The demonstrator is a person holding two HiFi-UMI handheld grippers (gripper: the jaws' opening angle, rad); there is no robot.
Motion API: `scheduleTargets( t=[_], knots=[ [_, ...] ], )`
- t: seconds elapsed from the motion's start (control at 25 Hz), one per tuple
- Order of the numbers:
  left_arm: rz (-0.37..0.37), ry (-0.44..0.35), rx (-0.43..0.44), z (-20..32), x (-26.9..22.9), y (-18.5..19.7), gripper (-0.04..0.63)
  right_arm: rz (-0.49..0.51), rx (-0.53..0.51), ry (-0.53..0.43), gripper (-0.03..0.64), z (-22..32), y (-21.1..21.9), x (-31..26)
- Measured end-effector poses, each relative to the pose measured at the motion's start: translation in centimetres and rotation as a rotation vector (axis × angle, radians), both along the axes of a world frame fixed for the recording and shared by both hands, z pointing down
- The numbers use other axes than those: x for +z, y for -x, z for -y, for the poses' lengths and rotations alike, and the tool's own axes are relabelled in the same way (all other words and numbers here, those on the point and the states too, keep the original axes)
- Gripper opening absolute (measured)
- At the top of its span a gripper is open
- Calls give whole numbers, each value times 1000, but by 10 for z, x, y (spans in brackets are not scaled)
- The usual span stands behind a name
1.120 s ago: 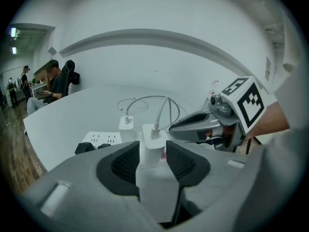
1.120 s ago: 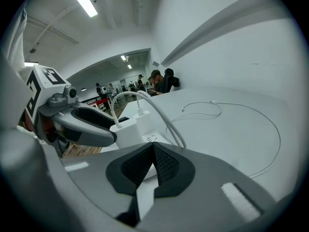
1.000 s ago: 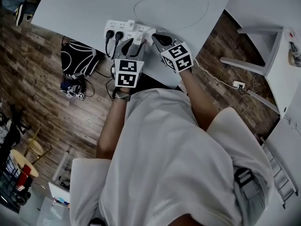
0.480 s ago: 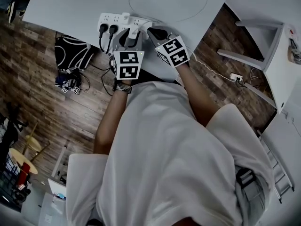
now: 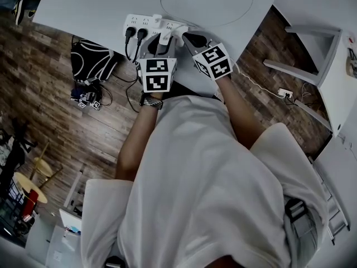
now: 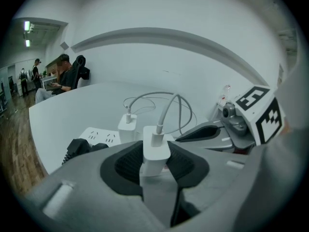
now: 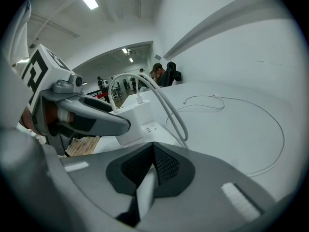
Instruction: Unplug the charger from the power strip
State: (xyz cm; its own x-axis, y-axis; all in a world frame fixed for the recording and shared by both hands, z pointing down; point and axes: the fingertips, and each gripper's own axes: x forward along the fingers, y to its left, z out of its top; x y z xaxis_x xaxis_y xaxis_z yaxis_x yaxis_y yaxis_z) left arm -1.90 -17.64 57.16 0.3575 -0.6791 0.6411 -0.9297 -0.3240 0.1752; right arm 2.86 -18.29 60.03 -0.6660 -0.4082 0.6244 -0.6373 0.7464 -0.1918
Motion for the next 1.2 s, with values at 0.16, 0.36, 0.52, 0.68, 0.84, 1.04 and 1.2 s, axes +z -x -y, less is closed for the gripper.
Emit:
scheduleTargets(
  t=[0.16, 0.36, 0.52, 0.68, 0.84, 1.04, 1.2],
  knots=[
    [80, -8, 41, 0, -1, -2, 147, 3, 3, -1, 2, 0, 2, -1],
    [102, 1, 51, -1, 0, -4, 147, 3, 11, 3, 2, -1, 0, 0],
    [99, -2, 57, -3, 1, -3, 147, 8, 6, 6, 2, -2, 2, 0],
    [27, 20, 18, -1, 0, 0, 147, 13, 8, 6, 2, -2, 0, 0],
    [-41, 32, -18, -1, -1, 2, 147, 17, 8, 9, 2, -2, 1, 0],
    [41, 21, 20, -2, 0, 0, 146, 18, 7, 9, 2, -2, 0, 0],
    [116, 14, 57, -2, -1, -3, 146, 18, 7, 6, 2, -2, 2, -1]
  ],
)
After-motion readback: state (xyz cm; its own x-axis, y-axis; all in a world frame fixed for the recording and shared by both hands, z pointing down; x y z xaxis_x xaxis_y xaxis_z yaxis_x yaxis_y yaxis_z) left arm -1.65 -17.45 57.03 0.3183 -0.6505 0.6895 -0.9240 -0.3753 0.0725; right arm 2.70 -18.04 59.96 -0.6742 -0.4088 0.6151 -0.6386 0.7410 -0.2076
